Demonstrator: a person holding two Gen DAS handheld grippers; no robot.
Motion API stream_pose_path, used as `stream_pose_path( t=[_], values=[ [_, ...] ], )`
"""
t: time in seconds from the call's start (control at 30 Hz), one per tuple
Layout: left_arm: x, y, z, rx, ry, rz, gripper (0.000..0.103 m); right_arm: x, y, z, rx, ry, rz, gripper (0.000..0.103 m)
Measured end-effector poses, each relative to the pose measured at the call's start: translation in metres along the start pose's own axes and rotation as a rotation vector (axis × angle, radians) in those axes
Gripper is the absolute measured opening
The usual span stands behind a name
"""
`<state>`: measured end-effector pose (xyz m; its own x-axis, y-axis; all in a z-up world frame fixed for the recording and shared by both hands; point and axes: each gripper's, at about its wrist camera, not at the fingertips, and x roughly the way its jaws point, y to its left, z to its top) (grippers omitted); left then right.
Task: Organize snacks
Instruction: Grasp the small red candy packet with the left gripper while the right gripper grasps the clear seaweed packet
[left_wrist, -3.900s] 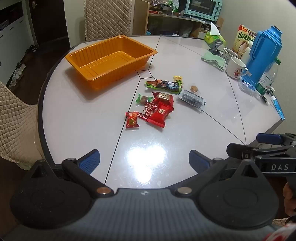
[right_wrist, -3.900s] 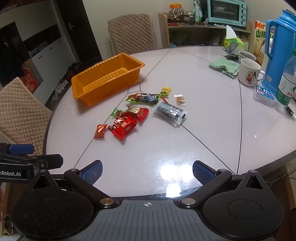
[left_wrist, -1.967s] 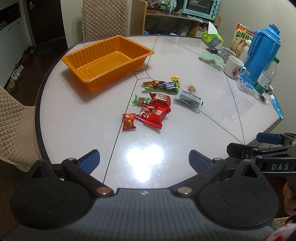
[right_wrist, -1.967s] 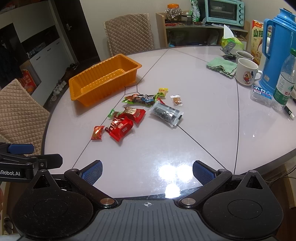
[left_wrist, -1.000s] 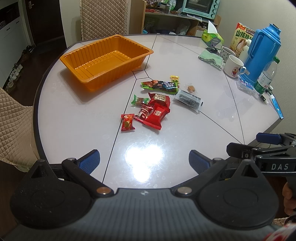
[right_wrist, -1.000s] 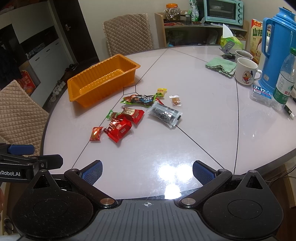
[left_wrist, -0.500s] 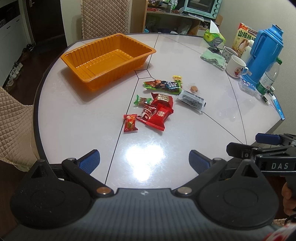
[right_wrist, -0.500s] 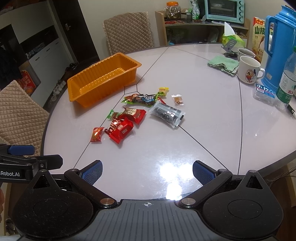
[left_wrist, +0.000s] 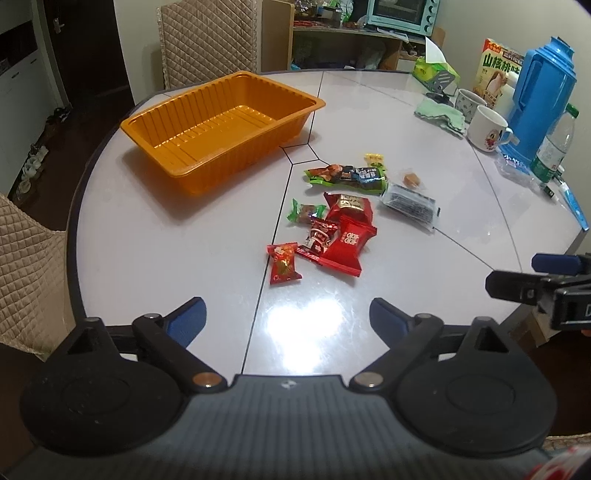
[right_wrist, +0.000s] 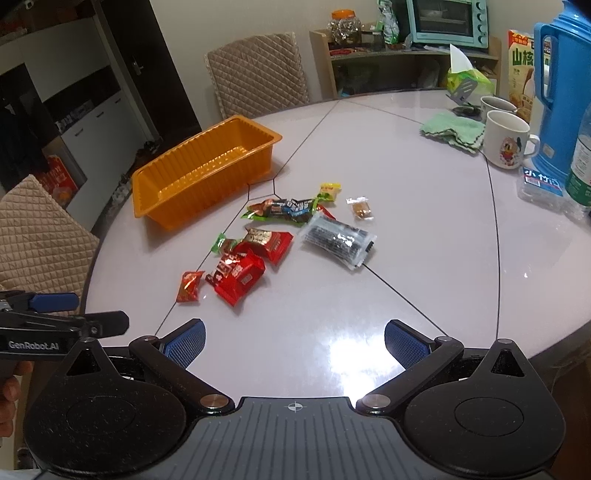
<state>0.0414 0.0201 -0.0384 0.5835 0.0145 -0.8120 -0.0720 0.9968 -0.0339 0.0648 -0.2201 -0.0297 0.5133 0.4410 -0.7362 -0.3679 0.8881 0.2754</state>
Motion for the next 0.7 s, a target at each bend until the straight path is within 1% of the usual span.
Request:
stream_pose_path(
  t=[0.07, 0.23, 0.4, 0.53, 0.7],
  values=[
    [0.008, 0.001, 0.001, 0.006, -0.006, -0.005, 0.089, 0.005, -0.001, 0.001, -0.003, -0.009, 0.005, 0.103],
    [0.029, 0.003, 0.008, 0.032, -0.013, -0.003, 0.081, 0.018, -0.006, 0.006, 0.01, -0.019, -0.001, 0.103],
    [0.055, 0.007, 0.015, 0.043, -0.005, -0.005, 0.064, 0.032, -0.013, 0.011, 0.029, -0.011, -0.017, 0.103],
    [0.073, 0.009, 0.019, 0.055, 0.01, -0.01, 0.06, 0.041, -0.018, 0.016, 0.05, -0.002, -0.032, 0.103],
    [0.094, 0.012, 0.025, 0.055, 0.033, -0.024, 0.046, 0.05, -0.025, 0.022, 0.071, 0.007, -0.046, 0.103]
  ],
)
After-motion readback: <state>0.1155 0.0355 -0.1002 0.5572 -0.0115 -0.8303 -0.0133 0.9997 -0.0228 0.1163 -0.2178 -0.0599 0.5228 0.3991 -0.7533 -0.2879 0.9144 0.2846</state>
